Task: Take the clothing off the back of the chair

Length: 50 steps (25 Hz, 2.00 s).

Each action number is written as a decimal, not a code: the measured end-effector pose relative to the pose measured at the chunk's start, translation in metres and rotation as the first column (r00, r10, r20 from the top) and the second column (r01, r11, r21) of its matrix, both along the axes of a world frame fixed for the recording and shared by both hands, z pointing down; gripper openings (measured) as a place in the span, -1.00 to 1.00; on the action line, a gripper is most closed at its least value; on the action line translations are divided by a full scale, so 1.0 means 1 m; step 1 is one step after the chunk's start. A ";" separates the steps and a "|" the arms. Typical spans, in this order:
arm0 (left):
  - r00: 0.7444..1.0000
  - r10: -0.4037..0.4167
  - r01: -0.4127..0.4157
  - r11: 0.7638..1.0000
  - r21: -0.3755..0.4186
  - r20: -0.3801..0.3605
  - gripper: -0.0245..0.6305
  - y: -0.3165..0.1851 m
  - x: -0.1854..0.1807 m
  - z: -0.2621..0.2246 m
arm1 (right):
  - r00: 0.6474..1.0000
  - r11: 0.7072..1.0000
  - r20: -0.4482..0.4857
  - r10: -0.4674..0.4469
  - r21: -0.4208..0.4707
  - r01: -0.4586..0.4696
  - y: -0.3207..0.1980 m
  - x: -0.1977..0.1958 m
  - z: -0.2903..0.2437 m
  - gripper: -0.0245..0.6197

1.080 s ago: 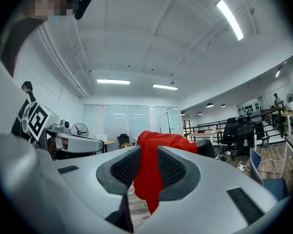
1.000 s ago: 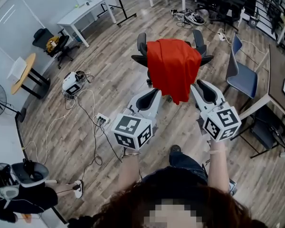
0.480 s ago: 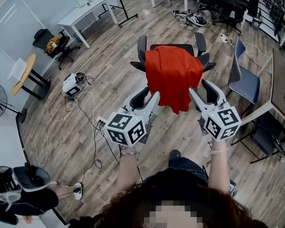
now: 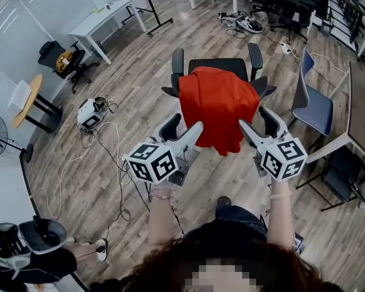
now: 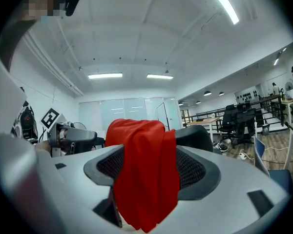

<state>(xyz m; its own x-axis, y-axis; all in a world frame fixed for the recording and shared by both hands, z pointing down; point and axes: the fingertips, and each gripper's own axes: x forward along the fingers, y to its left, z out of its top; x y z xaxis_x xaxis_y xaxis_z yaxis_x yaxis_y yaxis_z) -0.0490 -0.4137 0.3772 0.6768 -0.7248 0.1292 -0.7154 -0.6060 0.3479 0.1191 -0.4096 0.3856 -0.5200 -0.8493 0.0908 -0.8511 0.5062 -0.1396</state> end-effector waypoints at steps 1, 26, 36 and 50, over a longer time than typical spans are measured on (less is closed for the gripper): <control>1.000 0.005 -0.005 1.000 -0.010 -0.005 0.13 -0.003 0.001 0.003 | 1.000 1.000 0.002 -0.008 -0.009 0.008 -0.002 -0.001 0.004 -0.01; 0.988 0.155 -0.155 0.986 -0.056 -0.005 -0.09 -0.024 0.056 0.011 | 0.981 0.981 0.013 -0.192 -0.038 0.192 -0.022 -0.052 0.017 -0.34; 0.981 0.189 -0.188 0.982 -0.031 0.037 -0.35 0.000 0.068 0.004 | 0.973 0.976 0.073 -0.217 -0.015 0.219 -0.001 -0.064 0.005 -0.76; 0.969 0.241 -0.244 0.968 0.051 0.056 -0.53 0.039 0.081 -0.026 | 0.964 0.970 0.110 -0.242 0.054 0.237 0.035 -0.058 -0.022 -0.82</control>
